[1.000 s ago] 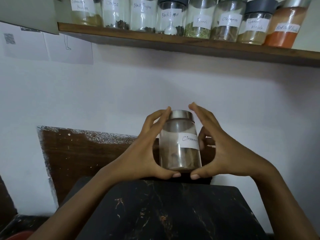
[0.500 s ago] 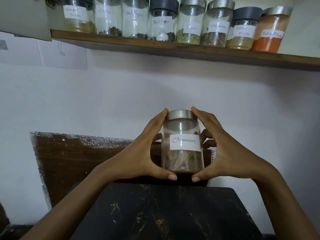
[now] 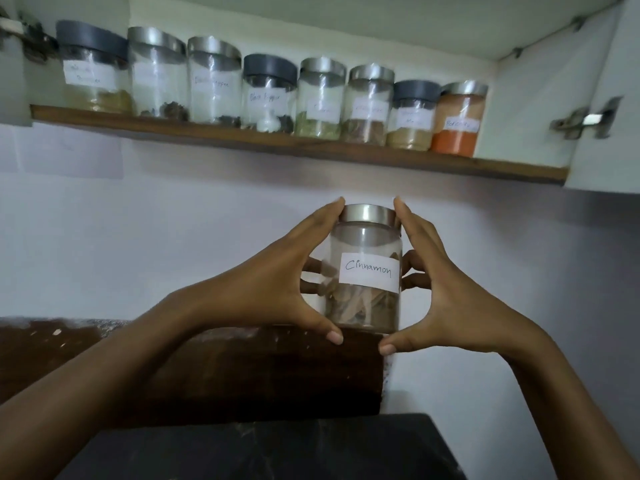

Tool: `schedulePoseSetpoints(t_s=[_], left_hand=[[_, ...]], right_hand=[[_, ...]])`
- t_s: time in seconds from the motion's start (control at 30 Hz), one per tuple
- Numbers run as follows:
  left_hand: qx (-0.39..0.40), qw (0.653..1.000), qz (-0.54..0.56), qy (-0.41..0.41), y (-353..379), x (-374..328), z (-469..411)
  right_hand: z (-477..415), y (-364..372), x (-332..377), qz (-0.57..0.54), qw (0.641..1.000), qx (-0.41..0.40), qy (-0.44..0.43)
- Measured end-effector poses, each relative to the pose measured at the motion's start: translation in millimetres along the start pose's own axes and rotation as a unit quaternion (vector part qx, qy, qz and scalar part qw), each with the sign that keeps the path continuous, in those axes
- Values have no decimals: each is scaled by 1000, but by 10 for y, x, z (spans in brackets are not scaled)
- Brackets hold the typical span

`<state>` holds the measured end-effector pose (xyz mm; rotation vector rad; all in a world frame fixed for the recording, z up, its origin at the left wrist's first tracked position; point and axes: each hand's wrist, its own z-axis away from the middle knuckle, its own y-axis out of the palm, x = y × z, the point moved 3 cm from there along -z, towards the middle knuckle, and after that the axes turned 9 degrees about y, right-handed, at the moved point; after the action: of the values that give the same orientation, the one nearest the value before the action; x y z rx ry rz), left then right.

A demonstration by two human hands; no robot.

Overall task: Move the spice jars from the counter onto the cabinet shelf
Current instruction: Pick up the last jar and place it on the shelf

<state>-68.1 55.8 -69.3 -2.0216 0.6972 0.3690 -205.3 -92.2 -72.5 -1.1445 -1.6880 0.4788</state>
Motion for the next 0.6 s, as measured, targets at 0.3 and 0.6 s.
schedulePoseSetpoints(t_s=[0.3,0.6], left_hand=[[25,986,-104,127,-42,-441,-1637],[-16,936,-298,185,65,-526,-3004]], right_hand=[[-118,-1414,-219,82,983,-164,13],[-451,-2422,-771,200,950,-238,28]])
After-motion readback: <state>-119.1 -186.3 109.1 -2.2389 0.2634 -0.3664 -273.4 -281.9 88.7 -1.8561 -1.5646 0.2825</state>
